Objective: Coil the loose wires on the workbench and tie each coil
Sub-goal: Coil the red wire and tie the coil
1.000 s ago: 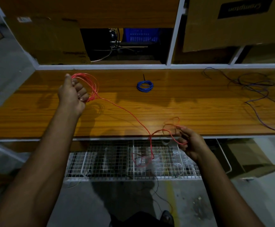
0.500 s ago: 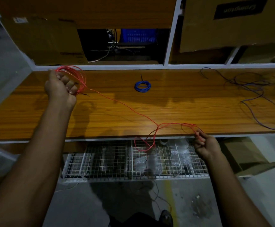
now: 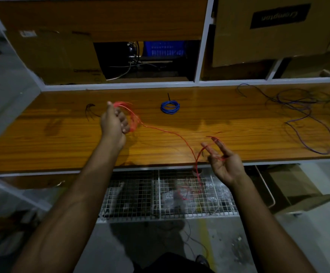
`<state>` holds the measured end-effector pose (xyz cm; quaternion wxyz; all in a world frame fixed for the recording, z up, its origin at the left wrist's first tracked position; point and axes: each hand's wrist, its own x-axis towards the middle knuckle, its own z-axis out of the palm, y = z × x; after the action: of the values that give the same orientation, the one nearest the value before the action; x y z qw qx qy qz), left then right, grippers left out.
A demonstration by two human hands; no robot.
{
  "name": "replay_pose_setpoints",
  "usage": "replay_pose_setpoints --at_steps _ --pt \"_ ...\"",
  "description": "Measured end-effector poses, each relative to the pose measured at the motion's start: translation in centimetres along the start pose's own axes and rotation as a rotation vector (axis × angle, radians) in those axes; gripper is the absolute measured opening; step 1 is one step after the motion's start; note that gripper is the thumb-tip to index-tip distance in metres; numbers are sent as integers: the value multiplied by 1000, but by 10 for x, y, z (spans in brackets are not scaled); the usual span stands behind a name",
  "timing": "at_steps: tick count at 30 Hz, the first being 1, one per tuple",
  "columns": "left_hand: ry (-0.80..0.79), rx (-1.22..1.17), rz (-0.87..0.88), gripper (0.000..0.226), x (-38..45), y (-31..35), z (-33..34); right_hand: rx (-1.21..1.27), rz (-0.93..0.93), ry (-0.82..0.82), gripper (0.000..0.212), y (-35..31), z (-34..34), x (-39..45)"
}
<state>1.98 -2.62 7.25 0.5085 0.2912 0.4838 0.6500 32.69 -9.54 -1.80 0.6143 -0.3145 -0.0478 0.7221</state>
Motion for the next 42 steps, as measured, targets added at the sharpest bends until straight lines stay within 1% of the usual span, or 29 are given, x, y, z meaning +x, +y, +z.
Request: replay_pose_setpoints --at_steps 2,4,5,7,9,10,11,13,14,17,19,21,23,26,27,29,33,36,39,42 --pt "-77 73 -12 42 -11 -14 5 -74 33 -36 33 3 9 -3" --pt "-143 134 -16 43 -20 -23 8 -214 63 -48 35 2 14 -3" --pt "-167 159 -16 43 -24 -25 10 -340 73 -44 36 0 16 -3" --pt "-193 203 -20 42 -30 -26 13 -676 57 -32 37 -6 21 -4" --pt "-193 222 -19 42 -35 -24 15 -990 -18 -20 35 -14 29 -8" --pt "-188 216 -11 42 -35 -22 15 -1091 -58 -7 33 -19 34 -11" --pt "-180 203 3 42 -35 -20 15 -1147 -86 6 32 -23 37 -12" --pt "-153 160 33 41 -34 -14 11 -1159 -89 18 30 -33 38 -13" --pt "-140 132 47 41 -34 -11 8 -1122 -72 11 30 -37 37 -13" --pt "-119 62 76 39 -36 -5 -3 -897 -13 -33 27 -44 32 -15" --pt "-96 50 87 39 -39 -5 -9 -862 -10 -67 20 -45 31 -18" --pt "-72 47 92 40 -41 -9 -13 -974 -39 -112 13 -43 30 -20" --pt "-40 62 104 40 -42 -14 -18 -1188 -125 -110 11 -41 28 -21" --pt "20 45 110 40 -39 -16 -29 -1515 -331 7 13 -46 21 -19" --pt "45 21 106 40 -37 -15 -35 -1559 -379 44 13 -50 17 -17" --pt "92 -37 103 39 -30 -11 -50 -1515 -388 68 14 -57 8 -15" --pt "177 -76 109 39 -22 -2 -76 -1247 -283 93 18 -64 -6 -13" --pt "219 -112 120 40 -22 3 -85 -1070 -255 190 14 -63 -8 -10" --pt "230 -126 113 41 -23 4 -86 -892 -189 267 8 -55 -4 -13" --pt "221 -119 111 41 -24 3 -82 -739 -138 252 7 -44 4 -17"
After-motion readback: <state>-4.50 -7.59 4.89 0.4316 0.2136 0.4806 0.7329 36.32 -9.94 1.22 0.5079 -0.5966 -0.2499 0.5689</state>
